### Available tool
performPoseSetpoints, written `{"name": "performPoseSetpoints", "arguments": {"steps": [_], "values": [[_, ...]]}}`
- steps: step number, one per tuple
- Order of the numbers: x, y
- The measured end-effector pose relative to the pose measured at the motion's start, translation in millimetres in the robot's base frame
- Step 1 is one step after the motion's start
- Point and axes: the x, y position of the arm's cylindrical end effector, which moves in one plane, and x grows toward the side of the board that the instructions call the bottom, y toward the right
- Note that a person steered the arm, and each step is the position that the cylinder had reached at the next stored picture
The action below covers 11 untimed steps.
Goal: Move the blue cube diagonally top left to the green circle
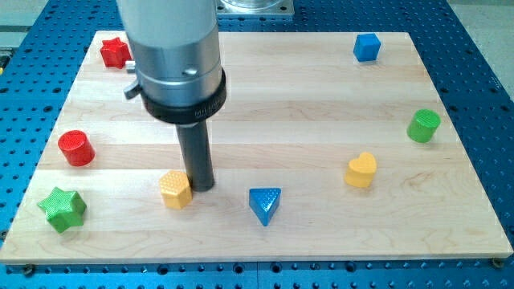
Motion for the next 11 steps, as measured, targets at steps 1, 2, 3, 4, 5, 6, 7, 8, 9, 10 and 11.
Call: {"name": "performPoseSetpoints", "arguments": {"steps": [1,2,3,4,5,6,7,8,9,10,11], "values": [[-20,-2],[-40,-37],[-16,-32],[-2,-22],[15,-22],[-53,-22],[-137,12],[-209,58],[-285,111],[-343,167],[-340,243]]}}
